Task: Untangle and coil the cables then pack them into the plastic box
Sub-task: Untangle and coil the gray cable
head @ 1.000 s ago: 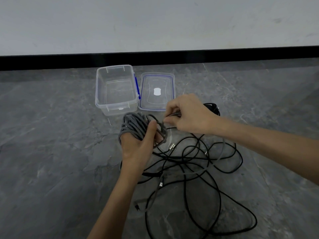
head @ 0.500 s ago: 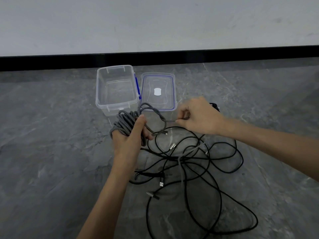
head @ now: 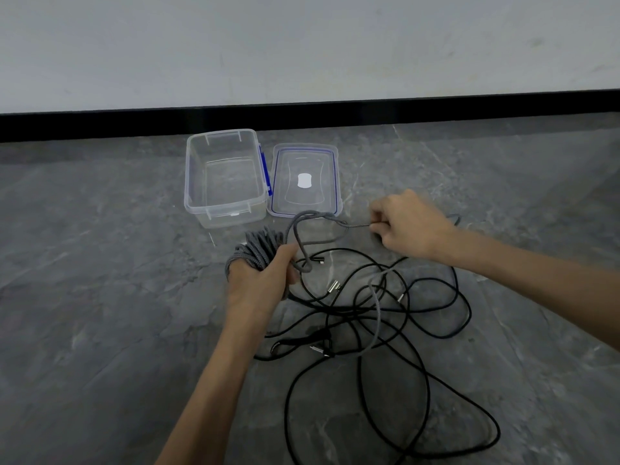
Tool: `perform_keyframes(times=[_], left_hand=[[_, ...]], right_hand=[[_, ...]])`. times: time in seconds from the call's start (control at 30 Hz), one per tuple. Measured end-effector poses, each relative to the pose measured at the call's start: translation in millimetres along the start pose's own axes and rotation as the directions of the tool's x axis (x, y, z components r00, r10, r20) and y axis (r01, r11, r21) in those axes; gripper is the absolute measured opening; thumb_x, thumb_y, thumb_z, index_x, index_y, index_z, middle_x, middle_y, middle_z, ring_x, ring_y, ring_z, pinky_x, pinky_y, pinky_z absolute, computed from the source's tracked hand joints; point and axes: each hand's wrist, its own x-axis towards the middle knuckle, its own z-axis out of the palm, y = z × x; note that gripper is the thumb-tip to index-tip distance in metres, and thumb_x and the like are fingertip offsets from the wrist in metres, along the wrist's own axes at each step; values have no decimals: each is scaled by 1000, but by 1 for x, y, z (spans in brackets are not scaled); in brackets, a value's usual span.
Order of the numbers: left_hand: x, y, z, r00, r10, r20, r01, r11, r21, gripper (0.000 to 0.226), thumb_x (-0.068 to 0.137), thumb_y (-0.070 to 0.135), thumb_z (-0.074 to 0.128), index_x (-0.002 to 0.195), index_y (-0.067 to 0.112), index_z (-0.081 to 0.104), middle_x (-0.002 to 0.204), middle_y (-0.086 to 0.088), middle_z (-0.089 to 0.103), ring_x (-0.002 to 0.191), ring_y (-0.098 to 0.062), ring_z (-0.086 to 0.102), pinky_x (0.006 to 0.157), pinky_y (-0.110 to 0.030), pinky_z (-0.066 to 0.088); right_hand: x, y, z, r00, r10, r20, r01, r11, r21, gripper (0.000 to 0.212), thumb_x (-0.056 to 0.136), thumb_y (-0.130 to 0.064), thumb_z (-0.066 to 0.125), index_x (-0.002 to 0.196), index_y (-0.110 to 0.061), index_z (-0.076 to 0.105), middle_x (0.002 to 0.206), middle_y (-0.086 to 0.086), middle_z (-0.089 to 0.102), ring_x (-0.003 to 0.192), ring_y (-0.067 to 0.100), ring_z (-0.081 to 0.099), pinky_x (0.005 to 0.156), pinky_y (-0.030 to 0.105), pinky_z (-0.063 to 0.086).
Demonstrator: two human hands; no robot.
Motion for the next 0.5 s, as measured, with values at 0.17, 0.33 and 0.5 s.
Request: perform_keyframes(times=[0.17,0.33,0.5], left_hand=[[5,-5,-3,998,0,62,0,1000,-7,31,84,31,67,57,17,65,55,0,61,55,-16,52,66,-33,47],[8,-9,-6,994,-81,72,80,997,17,40,64,53,73,80,16,74,80,4,72,80,-15,65,88,-37,54],[5,-7,-5,982,-38,184,59,992,-108,25,80,40,69,99,25,77,105,5,74,106,-15,65,98,-35,49]], right_hand=[[-5,-6,1,999,-48,15,49,998,-50,13,89,-14,58,78,-17,52,61,-9,46,66,20,49,48,23,27],[-3,1,1,999,-11,36,7,994,110,21,86,-12,65,70,-17,53,57,-7,51,55,10,48,57,30,44],[-7,0,6,989,-31,141,6,985,172,26,87,-13,67,69,-20,51,62,-3,56,59,12,52,61,31,46]])
